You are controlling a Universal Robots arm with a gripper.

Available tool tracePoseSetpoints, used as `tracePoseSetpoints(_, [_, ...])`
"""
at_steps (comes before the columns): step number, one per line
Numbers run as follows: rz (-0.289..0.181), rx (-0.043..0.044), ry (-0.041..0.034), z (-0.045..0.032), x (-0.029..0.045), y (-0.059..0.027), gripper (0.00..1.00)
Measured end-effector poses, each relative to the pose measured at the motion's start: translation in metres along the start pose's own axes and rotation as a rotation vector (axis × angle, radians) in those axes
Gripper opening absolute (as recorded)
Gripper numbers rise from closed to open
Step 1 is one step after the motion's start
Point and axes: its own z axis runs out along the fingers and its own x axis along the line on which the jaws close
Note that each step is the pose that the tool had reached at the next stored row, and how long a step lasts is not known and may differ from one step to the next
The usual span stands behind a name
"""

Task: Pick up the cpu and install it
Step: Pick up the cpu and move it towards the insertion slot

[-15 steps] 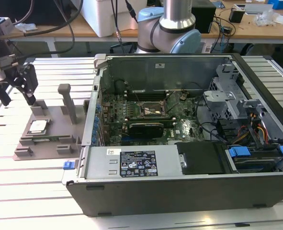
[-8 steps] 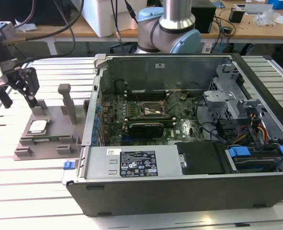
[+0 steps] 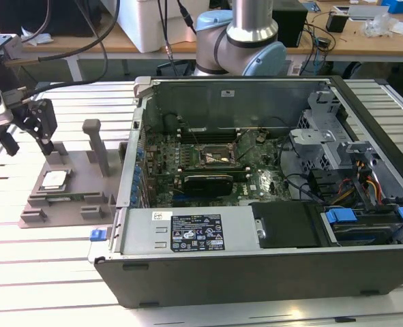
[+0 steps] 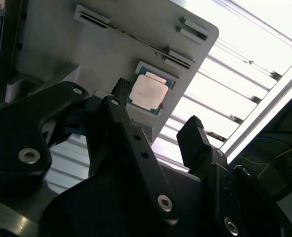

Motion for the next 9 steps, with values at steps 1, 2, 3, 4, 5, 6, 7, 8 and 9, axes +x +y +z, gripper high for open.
tracePoseSetpoints(1, [0.0, 0.0, 0.0, 0.0006, 0.0, 0.0, 0.66])
tracePoseSetpoints(2, [0.0, 0.0, 0.0, 0.0013, 0.0, 0.0, 0.66])
tracePoseSetpoints(3, [0.0, 0.0, 0.0001, 0.0016, 0.0, 0.0, 0.66])
tracePoseSetpoints(4, [0.0, 0.0001, 0.0001, 0.0028, 0.0001, 0.0, 0.66])
tracePoseSetpoints(5, [0.0, 0.0, 0.0, 0.0034, 0.0001, 0.0, 0.66])
tracePoseSetpoints(6, [0.0, 0.0, 0.0, 0.0039, 0.0001, 0.0, 0.66])
tracePoseSetpoints(7, [0.0, 0.0, 0.0, 0.0045, 0.0001, 0.0, 0.66])
tracePoseSetpoints(8, [0.0, 0.0, 0.0, 0.0057, 0.0001, 0.0, 0.66])
tracePoseSetpoints(9, [0.0, 0.0001, 0.0, 0.0065, 0.0002, 0.0, 0.66])
